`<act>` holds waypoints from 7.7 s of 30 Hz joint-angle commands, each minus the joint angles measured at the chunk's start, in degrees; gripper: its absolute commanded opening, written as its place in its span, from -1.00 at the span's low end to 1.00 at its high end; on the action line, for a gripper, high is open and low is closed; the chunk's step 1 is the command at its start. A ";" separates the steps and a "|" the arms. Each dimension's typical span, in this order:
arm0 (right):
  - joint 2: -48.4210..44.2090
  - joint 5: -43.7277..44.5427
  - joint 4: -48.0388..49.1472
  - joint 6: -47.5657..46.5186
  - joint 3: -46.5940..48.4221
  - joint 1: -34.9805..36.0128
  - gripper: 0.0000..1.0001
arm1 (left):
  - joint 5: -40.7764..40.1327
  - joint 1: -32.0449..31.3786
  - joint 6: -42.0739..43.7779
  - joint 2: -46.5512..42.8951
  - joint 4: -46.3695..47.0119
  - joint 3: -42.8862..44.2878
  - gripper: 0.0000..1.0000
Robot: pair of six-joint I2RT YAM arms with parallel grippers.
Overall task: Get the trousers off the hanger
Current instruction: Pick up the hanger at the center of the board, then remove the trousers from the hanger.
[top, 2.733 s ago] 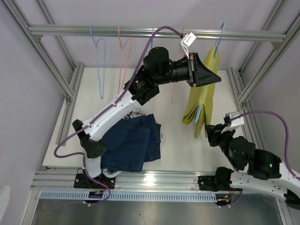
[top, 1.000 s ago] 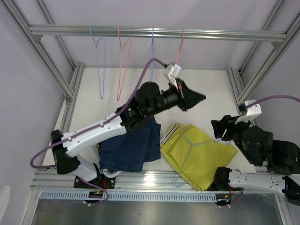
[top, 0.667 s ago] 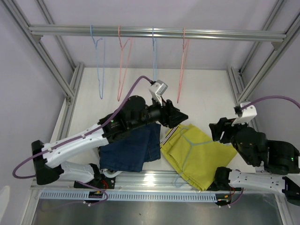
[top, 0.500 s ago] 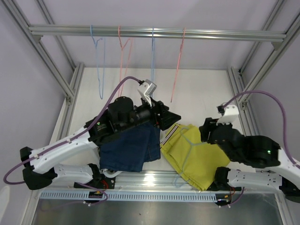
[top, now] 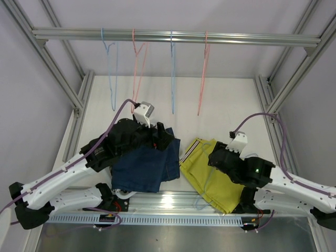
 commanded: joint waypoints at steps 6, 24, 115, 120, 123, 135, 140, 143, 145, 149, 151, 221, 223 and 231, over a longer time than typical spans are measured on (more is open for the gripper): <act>6.17 -2.80 13.24 14.52 -8.91 -1.72 0.20 | -3.49 0.25 4.97 -7.14 -0.21 -4.59 0.91; 9.17 -3.24 27.35 24.30 -25.95 -1.81 0.08 | -2.34 0.51 5.50 -11.02 -0.82 -3.99 0.96; -6.12 -2.18 55.34 -29.67 8.66 1.27 -1.00 | 3.44 2.36 -0.01 -11.02 -0.03 -5.30 0.98; -6.21 -2.53 56.13 -29.32 7.69 1.18 -1.00 | 10.03 2.62 -8.90 -8.83 6.65 -9.43 0.99; -6.12 -2.71 56.14 -29.40 7.87 1.18 -1.00 | 11.80 2.71 -14.36 -8.03 12.43 -13.21 0.99; -7.26 -3.15 54.99 -28.70 7.87 1.27 -1.00 | 12.33 2.71 -25.78 -7.06 31.69 -19.98 0.99; -7.18 -3.32 54.82 -28.52 7.95 1.18 -1.00 | 14.52 2.71 -28.78 -4.18 38.20 -20.25 0.99; -7.09 -3.59 54.38 -28.44 8.48 1.27 -1.00 | 17.86 2.71 -29.39 -0.32 37.77 -18.32 0.99; -7.26 -3.85 53.76 -28.26 9.01 1.18 -1.00 | 18.57 2.71 -29.75 1.01 37.77 -18.31 0.99; -7.44 -4.03 53.15 -28.08 9.19 1.27 -1.00 | 18.75 2.71 -30.36 2.34 41.36 -19.72 0.99; -7.27 -3.94 53.50 -27.91 9.10 1.27 -1.00 | 19.80 2.71 -31.15 3.56 43.04 -19.46 0.99; -10.34 -7.10 57.62 -18.15 -3.47 1.18 -1.00 | 23.59 -5.72 -33.97 13.76 52.27 -10.41 -0.74; -9.38 -7.45 58.95 -17.72 -3.47 1.18 -1.00 | 23.58 -5.90 -33.44 13.85 51.92 -10.14 -0.74; -8.49 -7.46 58.87 -17.36 -3.82 1.18 -1.00 | 24.28 -6.08 -30.02 11.22 49.46 -9.71 -0.95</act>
